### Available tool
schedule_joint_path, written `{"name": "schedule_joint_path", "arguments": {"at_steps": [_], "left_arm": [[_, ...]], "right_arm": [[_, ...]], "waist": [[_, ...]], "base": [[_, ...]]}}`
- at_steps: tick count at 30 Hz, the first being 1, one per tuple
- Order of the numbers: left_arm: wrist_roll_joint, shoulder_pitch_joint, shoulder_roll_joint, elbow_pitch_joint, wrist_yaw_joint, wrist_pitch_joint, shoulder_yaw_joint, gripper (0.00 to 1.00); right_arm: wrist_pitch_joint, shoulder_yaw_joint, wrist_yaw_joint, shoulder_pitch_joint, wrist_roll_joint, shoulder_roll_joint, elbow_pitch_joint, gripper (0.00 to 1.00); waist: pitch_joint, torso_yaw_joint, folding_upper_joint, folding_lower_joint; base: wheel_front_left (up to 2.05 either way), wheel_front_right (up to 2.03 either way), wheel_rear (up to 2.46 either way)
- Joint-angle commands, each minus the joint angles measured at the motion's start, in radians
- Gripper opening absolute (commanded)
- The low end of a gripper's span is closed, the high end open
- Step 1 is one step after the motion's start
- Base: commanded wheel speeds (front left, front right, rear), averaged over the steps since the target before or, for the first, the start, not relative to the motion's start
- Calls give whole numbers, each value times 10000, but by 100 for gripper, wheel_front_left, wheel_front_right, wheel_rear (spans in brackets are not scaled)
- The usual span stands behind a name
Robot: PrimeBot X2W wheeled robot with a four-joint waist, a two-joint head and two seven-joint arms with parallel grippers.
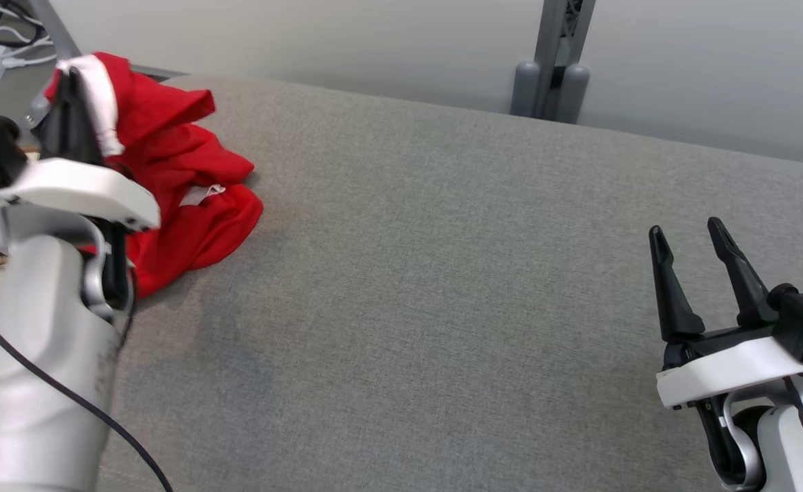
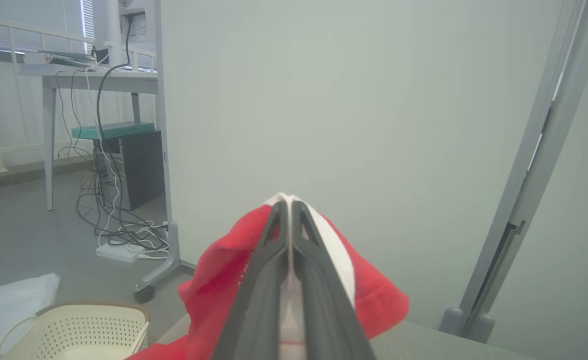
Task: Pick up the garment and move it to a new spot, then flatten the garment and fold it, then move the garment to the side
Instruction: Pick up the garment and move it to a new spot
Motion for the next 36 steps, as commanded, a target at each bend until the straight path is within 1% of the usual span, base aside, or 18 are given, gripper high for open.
{"name": "schedule_joint_path", "arguments": {"at_steps": [1, 5, 9, 12, 15, 19, 25, 26, 27, 29, 30, 34, 36], "left_arm": [[122, 455, -131, -501, 128, -27, -133, 0], [352, 1749, -387, -2392, 455, 192, -570, 0], [506, 3118, -698, -4180, 745, 785, -1180, 0], [603, 3914, -895, -5200, 872, 1219, -1654, 0], [615, 4382, -1082, -5905, 910, 1540, -2108, 0], [530, 4653, -1343, -6379, 854, 1696, -2625, 0], [670, 4104, -1626, -6550, 566, 1777, -3609, 0], [670, 4104, -1626, -6550, 566, 1777, -3609, 0], [674, 4003, -1666, -6553, 545, 1797, -3773, 0], [698, 3666, -1701, -6544, 400, 1822, -4121, 0], [674, 3321, -1732, -6524, 275, 1857, -4459, 0], [669, 2500, -1790, -6492, 131, 1881, -5053, 0], [608, 2132, -1793, -6475, 132, 1901, -5332, 0]], "right_arm": [[-63, -14, 22, 129, 65, 30, 25, 100], [-143, -15, 22, 167, 93, 89, 3, 100], [-131, -57, 22, 199, 107, 159, 6, 100], [-176, -63, 22, 140, 116, 194, 48, 100], [-221, -84, 22, 3, 131, 220, 71, 100], [-260, 31, 22, -165, 146, 253, 140, 100], [-339, -122, 22, -318, 74, 280, 223, 100], [-339, -122, 22, -318, 74, 280, 223, 100], [-358, -108, 22, -354, 74, 281, 235, 100], [-379, -107, 22, -435, 96, 296, 234, 100], [-404, -54, 22, -478, 107, 307, 223, 100], [-413, 16, 22, -562, 163, 317, 239, 100], [-445, 41, 22, -590, 229, 329, 236, 100]], "waist": [[-201, -138, 0, 0], [-274, -375, 0, 0], [-204, -667, 0, 0], [-131, -955, 0, 0], [-14, -1288, 0, 0], [180, -1915, 0, 0], [411, -2761, 0, 0], [411, -2761, 0, 0], [449, -2941, 0, 0], [532, -3264, 0, 0], [612, -3626, 0, 0], [832, -4318, 0, 0], [985, -4630, 0, 0]], "base": [[0, 0, 0], [0, 0, 0], [0, 0, 0], [0, 0, 0], [0, 0, 0], [0, 0, 0], [0, 0, 0], [0, 0, 0], [0, 0, 0], [0, 0, 0], [0, 0, 0], [0, 0, 0], [0, 0, 0]]}}
